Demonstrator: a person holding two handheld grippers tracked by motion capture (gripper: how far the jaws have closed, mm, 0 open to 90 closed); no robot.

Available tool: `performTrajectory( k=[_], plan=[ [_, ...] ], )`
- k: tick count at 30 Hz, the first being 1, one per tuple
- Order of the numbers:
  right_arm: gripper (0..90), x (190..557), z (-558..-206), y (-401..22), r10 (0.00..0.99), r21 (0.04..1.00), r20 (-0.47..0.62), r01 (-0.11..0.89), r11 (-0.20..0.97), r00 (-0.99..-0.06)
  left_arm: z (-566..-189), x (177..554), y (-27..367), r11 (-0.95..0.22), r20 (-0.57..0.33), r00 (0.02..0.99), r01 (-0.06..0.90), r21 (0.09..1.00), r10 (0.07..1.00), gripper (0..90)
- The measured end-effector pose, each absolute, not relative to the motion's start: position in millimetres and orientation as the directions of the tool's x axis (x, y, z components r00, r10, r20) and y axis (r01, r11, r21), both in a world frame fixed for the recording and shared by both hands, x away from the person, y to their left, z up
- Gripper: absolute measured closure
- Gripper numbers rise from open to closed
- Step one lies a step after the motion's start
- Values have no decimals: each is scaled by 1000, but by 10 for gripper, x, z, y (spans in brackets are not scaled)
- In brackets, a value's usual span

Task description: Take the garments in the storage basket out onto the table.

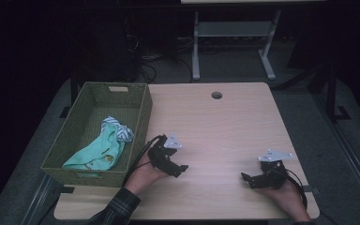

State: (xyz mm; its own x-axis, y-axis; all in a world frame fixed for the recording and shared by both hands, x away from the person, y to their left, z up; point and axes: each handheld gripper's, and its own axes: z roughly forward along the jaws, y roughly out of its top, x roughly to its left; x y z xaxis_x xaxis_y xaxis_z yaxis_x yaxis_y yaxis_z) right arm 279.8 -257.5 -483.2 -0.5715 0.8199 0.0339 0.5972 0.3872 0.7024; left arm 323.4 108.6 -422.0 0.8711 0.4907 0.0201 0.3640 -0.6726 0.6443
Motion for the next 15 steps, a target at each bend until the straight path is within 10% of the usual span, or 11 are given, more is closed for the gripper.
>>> performTrajectory(
  k=[15],
  plan=[
    [19,2798,-4831,-2575,820,702,34,597,387,-572,-4070,3251,1087,-667,11,874,362,651,485,133]
  ],
)
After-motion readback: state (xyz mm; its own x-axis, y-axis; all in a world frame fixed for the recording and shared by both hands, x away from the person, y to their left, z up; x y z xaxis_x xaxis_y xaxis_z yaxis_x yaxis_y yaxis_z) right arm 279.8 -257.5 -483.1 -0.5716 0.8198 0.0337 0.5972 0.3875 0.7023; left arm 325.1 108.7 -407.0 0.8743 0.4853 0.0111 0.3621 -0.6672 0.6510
